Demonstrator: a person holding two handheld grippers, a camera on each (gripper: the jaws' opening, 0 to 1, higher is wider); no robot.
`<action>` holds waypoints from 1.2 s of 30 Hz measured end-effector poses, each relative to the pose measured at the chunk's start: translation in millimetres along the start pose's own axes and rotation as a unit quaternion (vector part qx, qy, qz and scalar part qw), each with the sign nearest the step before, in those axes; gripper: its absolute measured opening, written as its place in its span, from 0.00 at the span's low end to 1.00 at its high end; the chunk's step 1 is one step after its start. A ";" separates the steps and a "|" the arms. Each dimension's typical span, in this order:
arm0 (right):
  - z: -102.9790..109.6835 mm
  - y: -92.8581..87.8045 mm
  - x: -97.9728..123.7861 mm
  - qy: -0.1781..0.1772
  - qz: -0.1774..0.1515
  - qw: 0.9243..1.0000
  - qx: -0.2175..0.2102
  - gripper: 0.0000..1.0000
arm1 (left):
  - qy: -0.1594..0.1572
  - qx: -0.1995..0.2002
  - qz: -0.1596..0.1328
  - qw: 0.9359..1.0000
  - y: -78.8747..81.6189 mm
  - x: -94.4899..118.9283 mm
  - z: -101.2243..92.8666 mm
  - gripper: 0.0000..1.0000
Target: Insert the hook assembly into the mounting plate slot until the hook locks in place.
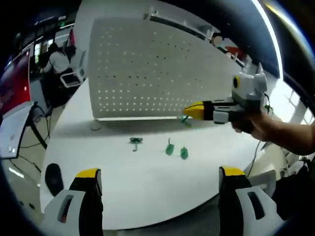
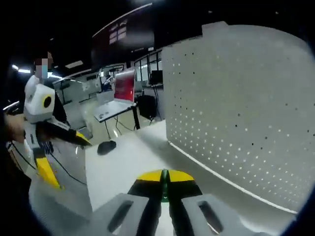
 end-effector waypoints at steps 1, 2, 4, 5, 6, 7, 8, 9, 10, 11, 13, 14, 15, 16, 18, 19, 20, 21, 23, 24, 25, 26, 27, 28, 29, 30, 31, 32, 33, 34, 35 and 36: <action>6.1 8.0 1.7 0.004 -0.013 1.000 -0.009 0.00 | -0.005 0.002 -0.007 1.000 6.3 -3.3 -2.5 1.00; 12.4 15.7 4.6 0.005 -0.022 1.000 -0.011 0.00 | -0.009 0.007 -0.012 1.000 10.0 -5.5 -4.7 1.00; 23.9 25.5 8.6 0.006 -0.037 0.999 -0.028 0.00 | -0.020 0.030 -0.025 0.999 17.7 -10.6 -11.6 1.00; 27.6 28.7 10.2 0.004 -0.043 0.998 -0.039 0.00 | -0.028 0.037 -0.030 0.998 20.6 -12.7 -15.3 1.00; 32.5 31.9 13.0 0.000 -0.050 0.997 -0.051 0.00 | -0.032 0.037 -0.031 0.998 21.9 -14.0 -17.2 1.00; 36.1 34.2 14.9 0.000 -0.057 0.997 -0.060 0.00 | -0.034 0.038 -0.032 0.998 22.8 -15.1 -18.4 1.00; 39.4 36.1 16.5 -0.001 -0.062 0.996 -0.068 0.00 | -0.036 0.039 -0.036 0.998 25.1 -16.8 -20.2 1.00; 43.4 37.6 19.6 -0.005 -0.068 0.995 -0.079 0.00 | -0.037 0.038 -0.036 0.998 26.0 -17.6 -21.4 0.99; 44.7 38.2 20.3 -0.006 -0.070 0.994 -0.082 0.00 | -0.041 0.038 -0.036 0.998 27.4 -18.4 -23.2 0.96; 48.9 39.4 22.3 -0.006 -0.077 0.993 -0.089 0.00 | -0.046 0.039 -0.037 0.998 28.1 -18.7 -24.7 0.93; 56.0 38.6 25.1 -0.009 -0.084 0.992 -0.095 0.00 | -0.052 0.054 -0.045 0.996 31.0 -19.7 -28.3 0.89; 58.7 38.7 25.6 -0.011 -0.090 0.991 -0.101 0.00 | -0.054 0.066 -0.051 0.995 32.9 -20.3 -30.7 0.88; 62.4 38.0 25.6 -0.013 -0.094 0.989 -0.115 0.00 | -0.056 0.072 -0.051 0.995 33.3 -20.4 -31.5 0.86; 63.8 37.3 25.7 -0.015 -0.096 0.988 -0.119 0.00 | -0.058 0.076 -0.054 0.994 34.1 -20.6 -32.7 0.83; 67.8 35.8 25.2 -0.016 -0.095 0.988 -0.117 0.00 | -0.059 0.078 -0.067 0.993 37.8 -19.8 -33.2 0.75; 69.9 35.8 25.2 -0.017 -0.097 0.988 -0.121 0.00 | -0.057 0.080 -0.082 0.992 42.4 -19.5 -32.7 0.71; 71.3 36.5 25.6 -0.018 -0.099 0.987 -0.125 0.00 | -0.061 0.085 -0.087 0.991 44.4 -19.4 -34.3 0.67; 72.5 37.6 25.7 -0.020 -0.104 0.986 -0.128 0.00 | -0.066 0.097 -0.089 0.989 45.8 -19.4 -36.9 0.62; 73.7 41.2 25.9 -0.026 -0.118 0.984 -0.131 0.00 | -0.079 0.119 -0.087 0.986 46.6 -18.9 -42.7 0.55; 75.7 42.9 26.0 -0.024 -0.124 0.983 -0.134 0.00 | -0.085 0.125 -0.090 0.984 47.6 -19.2 -45.4 0.50; 76.9 44.3 25.7 -0.023 -0.128 0.982 -0.136 0.00 | -0.087 0.134 -0.089 0.983 47.9 -18.9 -46.7 0.46; 77.6 45.3 25.7 -0.023 -0.130 0.982 -0.136 0.00 | -0.089 0.136 -0.090 0.983 48.5 -18.7 -47.6 0.44; 79.4 47.2 25.5 -0.022 -0.135 0.981 -0.135 0.00 | -0.091 0.138 -0.090 0.982 48.9 -18.6 -48.7 0.41; 79.8 48.2 25.2 -0.023 -0.137 0.981 -0.134 0.00 | -0.094 0.139 -0.089 0.982 49.2 -18.3 -50.3 0.39; 81.3 49.0 24.7 -0.023 -0.139 0.981 -0.130 0.00 | -0.097 0.140 -0.090 0.981 49.7 -18.2 -51.6 0.37; 81.5 49.6 24.7 -0.023 -0.141 0.981 -0.129 0.00 | -0.102 0.139 -0.091 0.981 50.4 -18.1 -53.4 0.34; 82.5 50.4 24.6 -0.023 -0.143 0.981 -0.130 0.00 | -0.106 0.139 -0.093 0.980 51.1 -18.3 -54.7 0.31; 82.4 50.6 24.6 -0.024 -0.145 0.981 -0.130 0.00 | -0.111 0.139 -0.096 0.979 52.1 -18.4 -56.4 0.27; 83.0 50.6 24.4 -0.024 -0.146 0.980 -0.129 0.00 | -0.113 0.137 -0.099 0.979 53.0 -18.3 -57.0 0.21; 83.4 50.2 24.1 -0.024 -0.146 0.981 -0.129 0.00 | -0.116 0.134 -0.104 0.979 54.5 -18.0 -58.0 0.17; 84.9 49.5 24.2 -0.024 -0.146 0.981 -0.127 0.00 | -0.118 0.132 -0.104 0.979 54.8 -18.0 -58.8 0.14; 85.0 49.2 24.4 -0.025 -0.147 0.981 -0.125 0.00 | -0.122 0.133 -0.102 0.978 54.7 -17.9 -60.1 0.12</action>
Point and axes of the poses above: the point that each gripper's makers call its tool centre point, and the gripper's own axes: x roughly backward along the fingers, z roughly to its left, y roughly out of its top, the point moved 2 cm from there along x, roughly backward along the fingers, and after that the axes turned 15 degrees about -z, right-handed, at the moved point
